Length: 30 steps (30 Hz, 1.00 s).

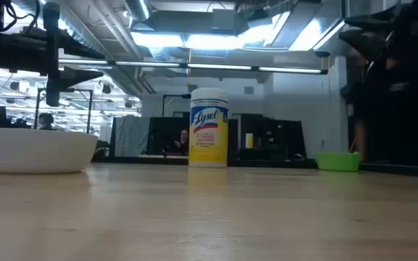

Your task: Nest bowls inside each other

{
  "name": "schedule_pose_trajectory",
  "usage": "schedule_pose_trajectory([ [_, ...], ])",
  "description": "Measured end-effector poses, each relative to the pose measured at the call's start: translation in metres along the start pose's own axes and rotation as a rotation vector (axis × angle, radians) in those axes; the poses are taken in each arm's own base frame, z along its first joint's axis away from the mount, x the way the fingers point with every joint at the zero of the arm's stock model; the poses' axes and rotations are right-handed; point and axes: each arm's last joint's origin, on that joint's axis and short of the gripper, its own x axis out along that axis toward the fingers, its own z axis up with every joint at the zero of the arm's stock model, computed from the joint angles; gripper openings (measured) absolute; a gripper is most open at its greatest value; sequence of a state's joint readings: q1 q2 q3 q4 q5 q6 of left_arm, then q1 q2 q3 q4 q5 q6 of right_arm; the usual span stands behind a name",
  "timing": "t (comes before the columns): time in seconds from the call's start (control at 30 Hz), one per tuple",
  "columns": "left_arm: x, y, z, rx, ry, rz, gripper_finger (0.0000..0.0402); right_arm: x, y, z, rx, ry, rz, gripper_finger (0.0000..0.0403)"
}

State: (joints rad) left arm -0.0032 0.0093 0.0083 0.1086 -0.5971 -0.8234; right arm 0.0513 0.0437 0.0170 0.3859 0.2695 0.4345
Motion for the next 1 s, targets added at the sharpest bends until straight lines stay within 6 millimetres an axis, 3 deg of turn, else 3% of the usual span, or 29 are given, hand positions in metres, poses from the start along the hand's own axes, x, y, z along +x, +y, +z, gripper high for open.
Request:
schedule_pose_trajectory([
  [0.6,0.0,0.0011,0.0004,0.028,-0.023,0.028,0.0169,0.0,-0.0001,0.0001,0.03,-0.002,-0.003,0.0099],
  [1.0,0.0,-0.0013,-0.0001,0.021,0.019,-0.029,0.0169,-0.0001,0.0008,0.0044,0.043,-0.056,-0.017,0.011],
])
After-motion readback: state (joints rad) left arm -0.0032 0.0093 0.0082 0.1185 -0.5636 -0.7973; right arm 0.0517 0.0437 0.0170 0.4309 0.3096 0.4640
